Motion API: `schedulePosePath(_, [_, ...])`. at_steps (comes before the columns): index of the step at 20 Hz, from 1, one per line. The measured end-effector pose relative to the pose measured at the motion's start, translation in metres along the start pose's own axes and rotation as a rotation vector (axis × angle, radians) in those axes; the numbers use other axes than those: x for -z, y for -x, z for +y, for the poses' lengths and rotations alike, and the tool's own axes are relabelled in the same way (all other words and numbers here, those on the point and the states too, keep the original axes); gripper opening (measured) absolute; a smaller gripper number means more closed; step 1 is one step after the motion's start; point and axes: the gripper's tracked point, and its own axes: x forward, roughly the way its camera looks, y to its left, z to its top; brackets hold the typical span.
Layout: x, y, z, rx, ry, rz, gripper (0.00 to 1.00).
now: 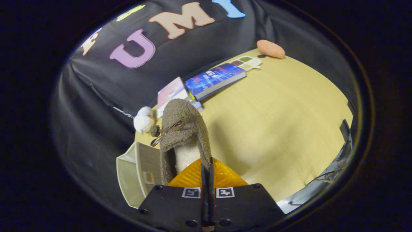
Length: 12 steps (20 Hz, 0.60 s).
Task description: Open the storage box then place both shoes into the box .Put the left shoe in first, then the right shoe, with the right side of both shoes facing outward in a uniform manner.
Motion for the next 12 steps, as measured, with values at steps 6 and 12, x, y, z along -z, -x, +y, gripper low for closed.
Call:
schedulePosePath(6, [0.015,0.026,0.092,-0.146,0.038,0.021,0.04])
schedulePosePath(12, [0.051,0.033,0.150,-0.219,0.061,0.079,0.04])
